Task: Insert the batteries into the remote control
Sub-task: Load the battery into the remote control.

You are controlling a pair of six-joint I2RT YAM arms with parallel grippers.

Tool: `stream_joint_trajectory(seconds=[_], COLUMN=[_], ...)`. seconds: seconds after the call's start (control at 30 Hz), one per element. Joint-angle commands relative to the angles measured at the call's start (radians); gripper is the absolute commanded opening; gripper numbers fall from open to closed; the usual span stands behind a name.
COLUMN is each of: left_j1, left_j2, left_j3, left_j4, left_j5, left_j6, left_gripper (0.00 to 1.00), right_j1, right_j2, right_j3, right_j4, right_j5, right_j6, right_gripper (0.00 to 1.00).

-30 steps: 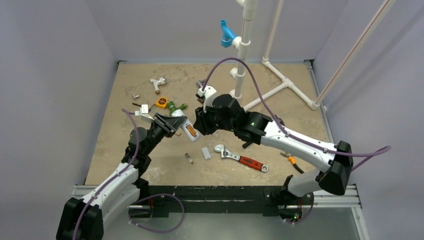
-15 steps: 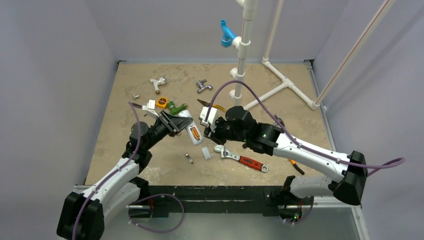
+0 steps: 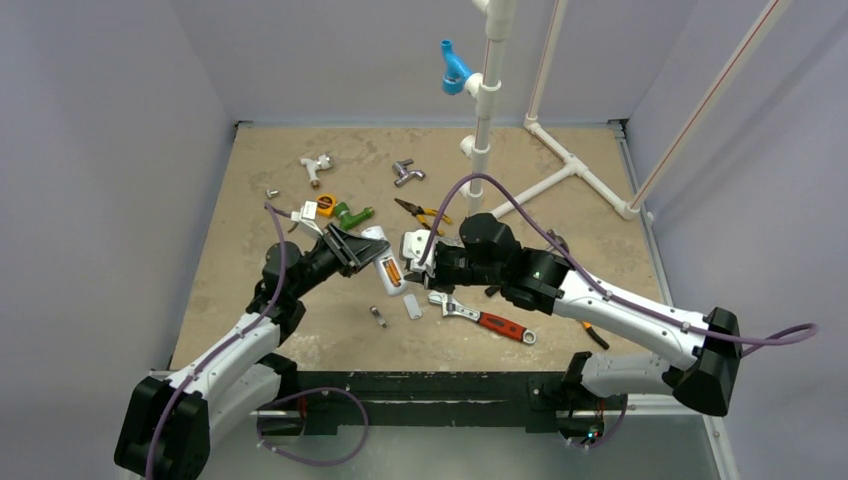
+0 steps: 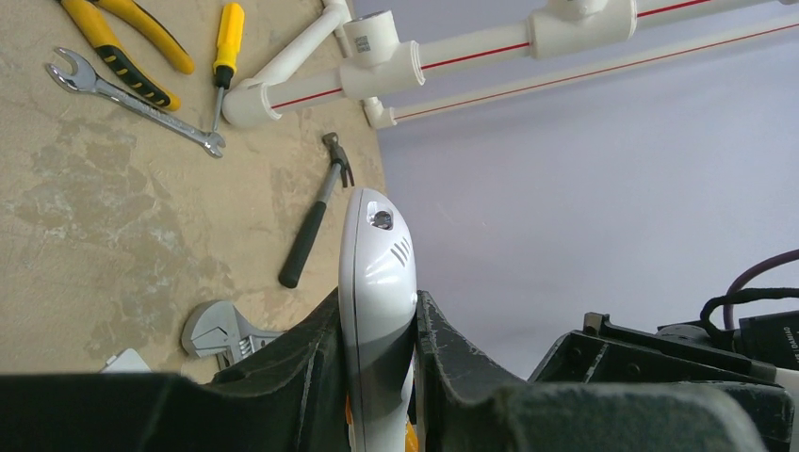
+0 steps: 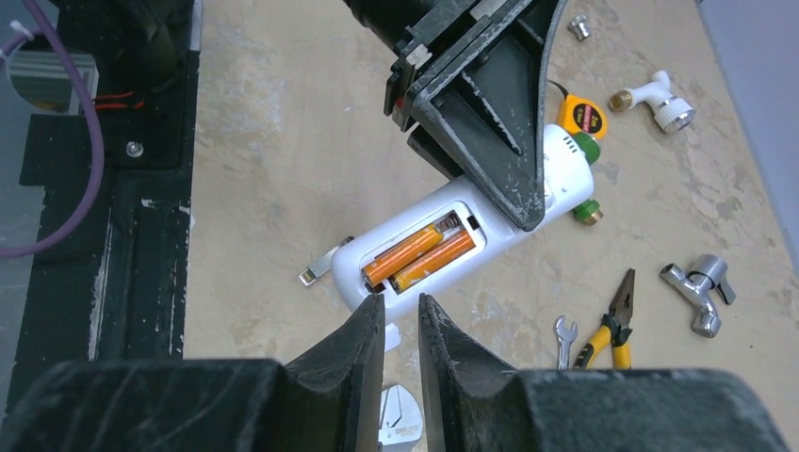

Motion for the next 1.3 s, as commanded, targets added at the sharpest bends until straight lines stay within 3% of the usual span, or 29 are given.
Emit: stream_joint_trajectory(seconds=[0.0, 0.4, 1.27], left_j1=[-0.004, -0.005, -0.005], left_j2=[-0.003, 0.007, 0.009], left_j3=[0.047, 0.043, 0.036], left_j4=[0.054, 0.071, 0.092], left_j5=[0.023, 0.023, 0.012], left_j6=[-0.015, -0.019, -0.027], left_gripper=[0.00, 0.00, 0.00], right_j1=[-0.002, -0.002, -0.002], right_j2=[0.031, 0.078, 0.138], right_j3=[0.017, 0.029, 0.065], right_j4=[0.019, 0.005, 0.025], right_j5=[-0.053, -0.114, -0.004], right_j6=[-0.055, -0.071, -0.037], right_gripper=[0.17, 0.17, 0.12])
